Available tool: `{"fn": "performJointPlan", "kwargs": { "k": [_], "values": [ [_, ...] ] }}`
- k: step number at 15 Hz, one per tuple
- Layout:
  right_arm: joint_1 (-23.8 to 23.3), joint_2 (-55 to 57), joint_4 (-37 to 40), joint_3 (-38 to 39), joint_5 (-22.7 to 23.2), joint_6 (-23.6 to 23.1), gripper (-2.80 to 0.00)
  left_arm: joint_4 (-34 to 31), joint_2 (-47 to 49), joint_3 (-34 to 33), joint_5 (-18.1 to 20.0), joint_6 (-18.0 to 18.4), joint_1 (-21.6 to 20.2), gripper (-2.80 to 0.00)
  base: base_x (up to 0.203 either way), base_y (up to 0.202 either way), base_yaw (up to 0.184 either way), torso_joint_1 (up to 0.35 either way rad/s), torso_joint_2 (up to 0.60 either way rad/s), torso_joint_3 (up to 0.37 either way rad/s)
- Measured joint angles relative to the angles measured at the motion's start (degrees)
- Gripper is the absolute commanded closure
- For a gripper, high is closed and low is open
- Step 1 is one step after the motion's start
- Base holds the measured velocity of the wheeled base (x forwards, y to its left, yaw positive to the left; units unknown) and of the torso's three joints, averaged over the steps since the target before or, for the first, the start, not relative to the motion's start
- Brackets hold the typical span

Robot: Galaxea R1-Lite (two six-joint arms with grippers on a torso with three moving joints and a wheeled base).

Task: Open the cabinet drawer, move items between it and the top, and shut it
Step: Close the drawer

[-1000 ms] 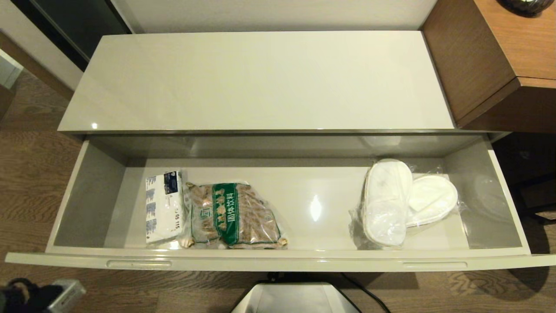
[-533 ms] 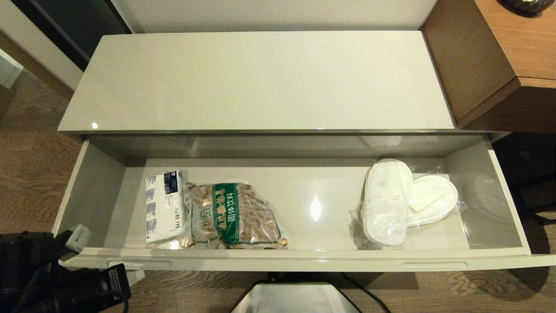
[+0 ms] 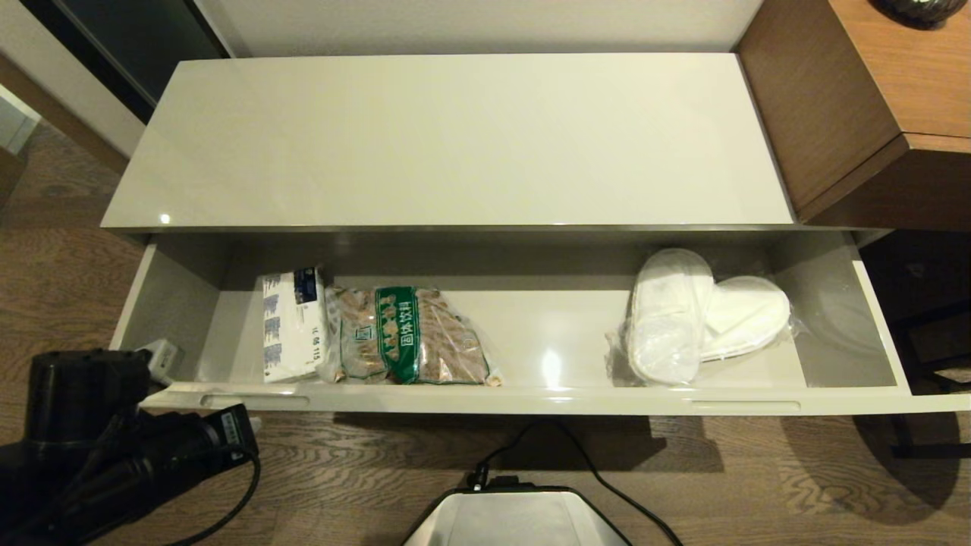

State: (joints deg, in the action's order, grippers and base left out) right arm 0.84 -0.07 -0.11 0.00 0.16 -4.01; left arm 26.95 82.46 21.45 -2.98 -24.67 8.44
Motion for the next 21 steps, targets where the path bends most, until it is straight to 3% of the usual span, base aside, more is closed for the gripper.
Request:
{"fn": "performJointPlan", "kwargs": {
  "k": [5,9,11,15,21],
  "values": [
    [0.0,0.0,0.0,0.0,0.0,0.0,0.0,-0.8,10.3,11.2,-7.6,-1.5,4.5,0.0,0.0,0.0,0.0,0.0,0.0,0.0],
    [0.0,0.0,0.1,0.0,0.0,0.3,0.0,-0.2,22.3,28.8,-23.0,-3.2,8.2,0.0,0.0,0.0,0.0,0.0,0.0,0.0],
    [0.0,0.0,0.0,0.0,0.0,0.3,0.0,-4.8,25.1,34.4,-27.9,-4.1,9.2,0.0,0.0,0.0,0.0,0.0,0.0,0.0],
    [-0.1,0.0,0.0,0.0,0.0,0.3,0.0,-12.9,24.9,40.8,-28.2,-5.9,9.7,0.0,0.0,0.0,0.0,0.0,0.0,0.0],
    [-0.1,0.0,0.1,0.0,0.0,1.0,0.0,-31.5,10.4,45.5,-23.1,-7.5,10.0,0.0,0.0,0.0,0.0,0.0,0.0,0.0]
  ]
}}
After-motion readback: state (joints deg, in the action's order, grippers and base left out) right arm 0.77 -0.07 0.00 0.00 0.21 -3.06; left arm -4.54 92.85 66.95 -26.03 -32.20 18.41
